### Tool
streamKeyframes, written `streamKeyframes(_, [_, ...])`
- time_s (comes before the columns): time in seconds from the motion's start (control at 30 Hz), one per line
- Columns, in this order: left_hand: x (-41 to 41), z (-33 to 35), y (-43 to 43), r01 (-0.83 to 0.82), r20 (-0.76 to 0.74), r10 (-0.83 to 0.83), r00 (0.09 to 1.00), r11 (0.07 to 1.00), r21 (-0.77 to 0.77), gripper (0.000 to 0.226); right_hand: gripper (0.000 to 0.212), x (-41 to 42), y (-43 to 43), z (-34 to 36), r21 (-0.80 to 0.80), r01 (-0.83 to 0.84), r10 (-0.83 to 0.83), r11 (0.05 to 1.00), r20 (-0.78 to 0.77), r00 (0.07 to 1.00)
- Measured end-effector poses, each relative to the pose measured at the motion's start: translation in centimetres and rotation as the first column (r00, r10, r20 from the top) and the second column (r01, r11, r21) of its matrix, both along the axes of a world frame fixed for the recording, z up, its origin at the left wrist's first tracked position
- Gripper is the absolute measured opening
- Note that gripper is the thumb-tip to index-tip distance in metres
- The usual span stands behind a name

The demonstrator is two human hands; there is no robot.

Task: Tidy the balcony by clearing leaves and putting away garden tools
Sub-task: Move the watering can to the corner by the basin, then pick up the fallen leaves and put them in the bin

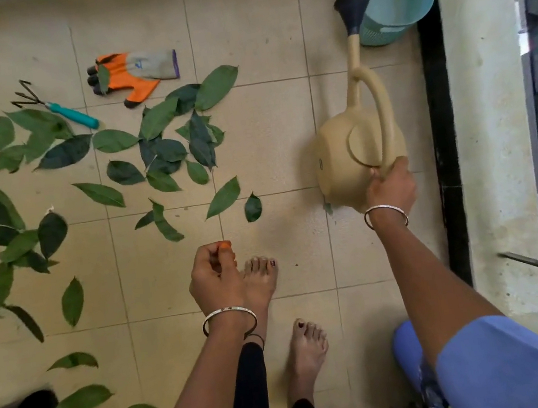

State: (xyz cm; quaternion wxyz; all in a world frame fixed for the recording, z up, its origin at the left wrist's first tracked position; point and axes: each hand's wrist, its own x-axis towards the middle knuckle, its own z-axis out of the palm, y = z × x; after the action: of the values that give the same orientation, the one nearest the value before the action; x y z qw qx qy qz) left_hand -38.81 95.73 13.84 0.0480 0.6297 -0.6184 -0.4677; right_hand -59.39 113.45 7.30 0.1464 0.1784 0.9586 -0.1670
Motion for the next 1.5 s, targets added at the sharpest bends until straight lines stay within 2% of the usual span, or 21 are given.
streamKeyframes(0.1, [0.2, 0.1, -0.8, 0.007, 0.024, -0.007, 1.0, 1.0, 0.003, 0.008, 0.033, 0.7, 0.7, 0.3, -0.039, 0.052, -0.049, 0.998, 0.067, 0.997])
streamKeyframes(0.2, [0.5, 0.2, -1.5, -0.001, 0.033, 0.002, 0.999, 1.0, -0.009, 0.01, 0.036, 1.6, 1.3, 0.7, -0.058, 0.021, -0.013, 0.998, 0.138, 0.99])
streamKeyframes(0.3, [1.1, 0.7, -2.1, -0.023, 0.027, 0.024, 0.999, 0.999, -0.032, 0.01, 0.033, 2.8, 1.6, 1.1, -0.073, -0.022, 0.036, 0.997, 0.199, 0.979])
streamKeyframes(0.43, [2.0, 1.6, -2.6, -0.079, 0.023, 0.08, 0.997, 0.996, -0.045, 0.011, 0.028, 4.0, 1.8, 1.9, -0.05, -0.008, 0.021, 0.999, 0.249, 0.968])
streamKeyframes(0.53, [2.6, 2.4, -2.8, -0.115, 0.017, 0.116, 0.993, 0.992, -0.06, 0.011, 0.037, 4.4, 1.0, 3.2, -0.04, 0.067, -0.057, 0.997, 0.212, 0.976])
streamKeyframes(0.6, [3.0, 3.2, -2.7, -0.14, 0.02, 0.141, 0.99, 0.988, -0.058, 0.011, 0.044, 4.9, -0.1, 4.6, -0.045, 0.062, -0.058, 0.997, 0.096, 0.994])
streamKeyframes(0.7, [3.2, 4.6, -2.6, -0.175, 0.016, 0.177, 0.984, 0.983, -0.058, 0.008, 0.046, 6.4, -1.9, 6.5, -0.09, -0.163, 0.156, 0.983, -0.08, 0.985])
streamKeyframes(0.8, [3.6, 5.3, -2.8, -0.193, 0.029, 0.196, 0.98, 0.978, -0.084, 0.003, 0.047, 8.0, -4.0, 7.6, -0.109, -0.379, 0.365, 0.919, -0.129, 0.922])
streamKeyframes(0.87, [3.9, 5.0, -3.3, -0.191, 0.062, 0.198, 0.978, 0.976, -0.101, 0.013, 0.043, 8.5, -5.5, 7.6, -0.145, -0.473, 0.453, 0.869, -0.15, 0.879])
streamKeyframes(1.0, [3.8, 2.7, -4.6, -0.12, 0.22, 0.144, 0.965, 0.985, -0.121, 0.054, 0.035, 8.0, -8.8, 6.2, -0.198, -0.537, 0.515, 0.82, -0.155, 0.843])
streamKeyframes(1.07, [3.5, 1.0, -5.6, -0.042, 0.318, 0.082, 0.944, 0.99, -0.133, 0.066, 0.034, 6.9, -10.6, 4.6, -0.214, -0.553, 0.535, 0.805, -0.139, 0.833])
streamKeyframes(1.2, [2.0, -3.2, -8.5, 0.093, 0.423, -0.019, 0.906, 0.984, -0.154, 0.075, 0.031, 3.6, -14.7, 0.6, -0.195, -0.64, 0.629, 0.743, -0.124, 0.768])
streamKeyframes(1.33, [-0.4, -7.7, -11.5, 0.046, 0.426, -0.037, 0.904, 0.999, -0.01, 0.088, 0.027, -0.4, -19.4, -4.4, -0.173, -0.73, 0.728, 0.662, -0.086, 0.68])
streamKeyframes(1.5, [-4.3, -13.7, -14.6, 0.061, 0.418, -0.083, 0.905, 0.996, 0.065, 0.089, 0.029, -5.2, -25.1, -10.7, -0.18, -0.792, 0.807, 0.583, 0.018, 0.59])
